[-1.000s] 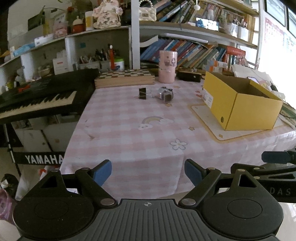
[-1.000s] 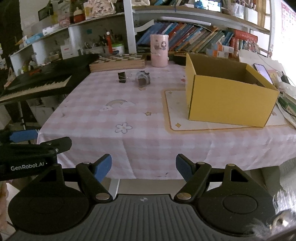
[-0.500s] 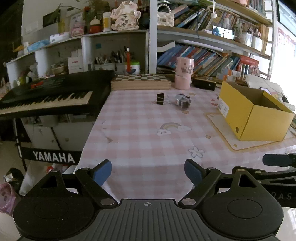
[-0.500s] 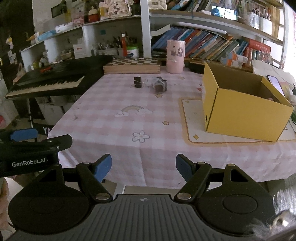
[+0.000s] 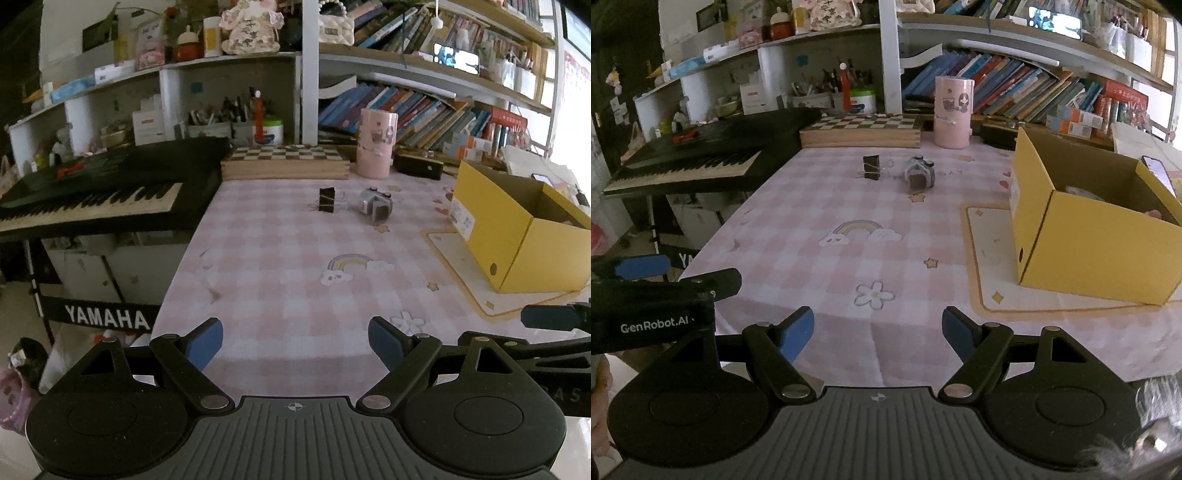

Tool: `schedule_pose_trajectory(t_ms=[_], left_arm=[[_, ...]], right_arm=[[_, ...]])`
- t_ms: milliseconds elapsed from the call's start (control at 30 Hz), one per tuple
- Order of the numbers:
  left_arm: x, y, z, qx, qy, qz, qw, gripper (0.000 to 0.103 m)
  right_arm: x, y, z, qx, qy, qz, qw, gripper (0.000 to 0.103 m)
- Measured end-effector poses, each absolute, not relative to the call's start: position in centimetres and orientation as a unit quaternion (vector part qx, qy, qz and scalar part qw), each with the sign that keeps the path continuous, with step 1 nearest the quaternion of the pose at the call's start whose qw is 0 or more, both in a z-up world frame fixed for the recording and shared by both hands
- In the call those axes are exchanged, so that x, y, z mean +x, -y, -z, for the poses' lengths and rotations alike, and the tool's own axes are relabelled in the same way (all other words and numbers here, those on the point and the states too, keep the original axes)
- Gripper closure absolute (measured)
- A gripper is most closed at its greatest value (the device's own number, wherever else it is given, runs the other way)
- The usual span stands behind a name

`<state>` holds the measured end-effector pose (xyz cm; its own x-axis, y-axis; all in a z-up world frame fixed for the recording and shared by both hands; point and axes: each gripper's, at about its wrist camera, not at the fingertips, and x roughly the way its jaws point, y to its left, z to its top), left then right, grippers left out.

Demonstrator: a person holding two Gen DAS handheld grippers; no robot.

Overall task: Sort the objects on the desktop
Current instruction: 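Withdraw both tools from the box toward the binder clip and toy car, then grasp the black binder clip with the left tool while the right tool grasps the grey toy car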

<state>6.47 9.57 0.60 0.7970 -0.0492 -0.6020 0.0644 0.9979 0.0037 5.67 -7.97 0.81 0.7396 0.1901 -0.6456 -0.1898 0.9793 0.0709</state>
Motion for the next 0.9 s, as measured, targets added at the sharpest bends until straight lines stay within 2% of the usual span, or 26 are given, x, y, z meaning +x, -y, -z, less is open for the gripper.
schedule_pose_trajectory(t_ms=[900], left_arm=[[23.4, -7.2, -1.0, -0.012, -0.332, -0.015, 0.943, 0.015]], right_arm=[[23.9, 10.2, -0.8, -0.003, -0.359, -0.131, 0.924, 0.028]])
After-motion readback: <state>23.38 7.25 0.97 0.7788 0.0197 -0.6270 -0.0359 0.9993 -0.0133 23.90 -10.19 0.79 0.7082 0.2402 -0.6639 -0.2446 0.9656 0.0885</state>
